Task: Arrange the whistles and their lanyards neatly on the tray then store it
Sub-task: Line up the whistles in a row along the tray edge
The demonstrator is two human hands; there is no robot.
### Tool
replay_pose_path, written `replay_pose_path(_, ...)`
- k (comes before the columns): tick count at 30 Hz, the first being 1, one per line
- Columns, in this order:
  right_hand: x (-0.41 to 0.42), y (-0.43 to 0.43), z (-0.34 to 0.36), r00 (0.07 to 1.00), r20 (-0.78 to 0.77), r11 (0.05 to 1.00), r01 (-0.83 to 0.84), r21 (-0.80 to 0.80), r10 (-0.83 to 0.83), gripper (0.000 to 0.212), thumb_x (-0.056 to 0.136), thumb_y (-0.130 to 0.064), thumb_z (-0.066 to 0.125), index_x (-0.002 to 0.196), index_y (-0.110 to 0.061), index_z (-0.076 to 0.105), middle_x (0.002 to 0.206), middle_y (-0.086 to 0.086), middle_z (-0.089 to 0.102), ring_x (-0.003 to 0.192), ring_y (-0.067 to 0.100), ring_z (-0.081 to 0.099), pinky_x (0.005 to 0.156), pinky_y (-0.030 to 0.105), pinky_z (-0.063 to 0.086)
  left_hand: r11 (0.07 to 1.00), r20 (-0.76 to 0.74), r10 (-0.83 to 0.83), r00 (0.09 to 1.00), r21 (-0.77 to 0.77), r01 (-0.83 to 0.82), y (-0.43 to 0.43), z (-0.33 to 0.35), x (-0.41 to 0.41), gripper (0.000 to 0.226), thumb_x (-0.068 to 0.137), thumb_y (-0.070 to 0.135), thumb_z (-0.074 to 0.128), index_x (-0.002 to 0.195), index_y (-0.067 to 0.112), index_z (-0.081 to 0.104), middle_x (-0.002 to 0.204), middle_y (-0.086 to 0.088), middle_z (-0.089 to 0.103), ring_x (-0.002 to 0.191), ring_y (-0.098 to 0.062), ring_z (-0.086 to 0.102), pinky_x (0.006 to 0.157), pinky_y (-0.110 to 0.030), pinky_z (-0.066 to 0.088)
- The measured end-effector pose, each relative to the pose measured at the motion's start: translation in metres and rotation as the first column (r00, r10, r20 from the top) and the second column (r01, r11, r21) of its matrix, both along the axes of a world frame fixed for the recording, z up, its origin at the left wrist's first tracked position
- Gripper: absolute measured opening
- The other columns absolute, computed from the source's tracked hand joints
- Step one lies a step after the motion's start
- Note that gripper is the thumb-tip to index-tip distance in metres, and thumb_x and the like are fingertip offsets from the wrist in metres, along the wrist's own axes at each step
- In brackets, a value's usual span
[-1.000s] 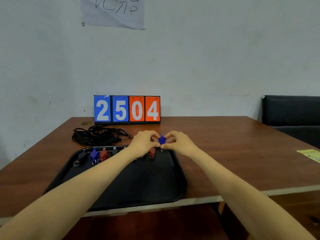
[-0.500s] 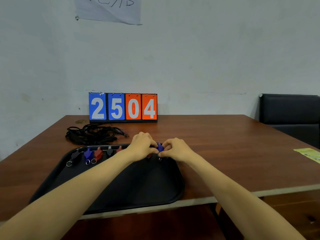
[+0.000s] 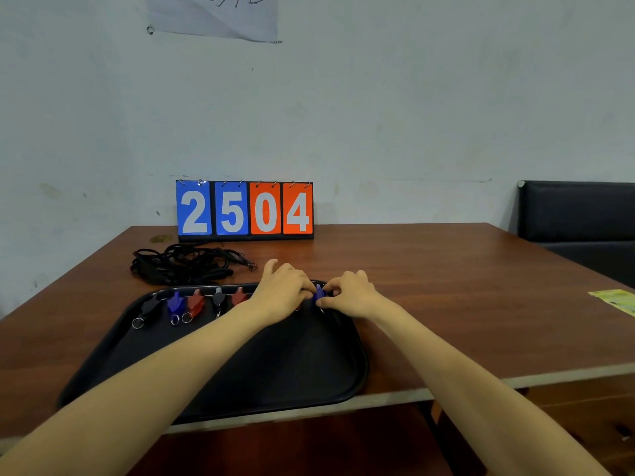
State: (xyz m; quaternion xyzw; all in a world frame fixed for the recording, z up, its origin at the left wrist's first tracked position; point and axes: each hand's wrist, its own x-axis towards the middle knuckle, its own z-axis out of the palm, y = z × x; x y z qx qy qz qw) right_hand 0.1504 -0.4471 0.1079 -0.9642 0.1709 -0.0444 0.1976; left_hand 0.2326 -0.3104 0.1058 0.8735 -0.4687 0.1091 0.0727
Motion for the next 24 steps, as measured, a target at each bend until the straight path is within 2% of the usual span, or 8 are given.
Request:
replay_pose_path(10, -0.003, 0.001, 0.001, 1.000, -0.006, 0.999, -0.016, -0.033, 0.016, 0.045, 0.087, -0.048, 0.059, 0.124, -0.023, 0.060, 0.116, 0.006, 0.061, 0.117, 0.025, 0.038, 0.089, 0.036, 0.039, 1.000, -0.035, 0.001, 0.999, 0.017, -0.001, 0.003, -0.001, -0.003, 0.027, 0.095, 0.032, 0.047, 0.116, 0.030, 0.063, 0.120, 0.008, 0.060, 0.120, -0.016, 0.044, 0.111, -0.047, 0.013)
replay_pose_path(15, -0.002, 0.002, 0.000, 1.000, -0.002, 0.999, -0.022, -0.029, 0.022, 0.047, 0.087, -0.049, 0.058, 0.127, -0.023, 0.057, 0.118, 0.006, 0.060, 0.119, 0.025, 0.039, 0.090, 0.036, 0.039, 1.000, -0.032, 0.022, 0.999, 0.023, -0.021, 0.003, 0.000, -0.005, 0.028, 0.096, 0.031, 0.046, 0.117, 0.028, 0.063, 0.119, 0.007, 0.061, 0.120, -0.015, 0.046, 0.114, -0.049, 0.008)
replay_pose_path(18, -0.005, 0.001, 0.002, 1.000, 0.022, 1.000, -0.017, 0.003, 0.017, 0.052, 0.087, -0.047, 0.058, 0.132, -0.021, 0.053, 0.119, 0.004, 0.060, 0.120, 0.024, 0.039, 0.096, 0.038, 0.039, 0.999, -0.028, 0.020, 0.999, 0.032, -0.019, 0.004, 0.002, -0.006, 0.028, 0.095, 0.031, 0.047, 0.120, 0.028, 0.061, 0.122, 0.006, 0.059, 0.122, -0.016, 0.045, 0.114, -0.049, 0.006)
replay_pose_path(24, -0.017, 0.005, 0.019, 0.988, 0.157, 0.991, -0.012, 0.132, -0.008, 0.033, 0.088, -0.036, 0.060, 0.118, -0.020, 0.062, 0.113, 0.001, 0.064, 0.119, 0.020, 0.045, 0.099, 0.038, 0.043, 0.993, -0.029, 0.092, 0.995, -0.069, -0.094, 0.024, 0.024, -0.007, 0.032, 0.094, 0.031, 0.050, 0.125, 0.027, 0.057, 0.128, 0.004, 0.057, 0.125, -0.017, 0.044, 0.113, -0.045, 0.014)
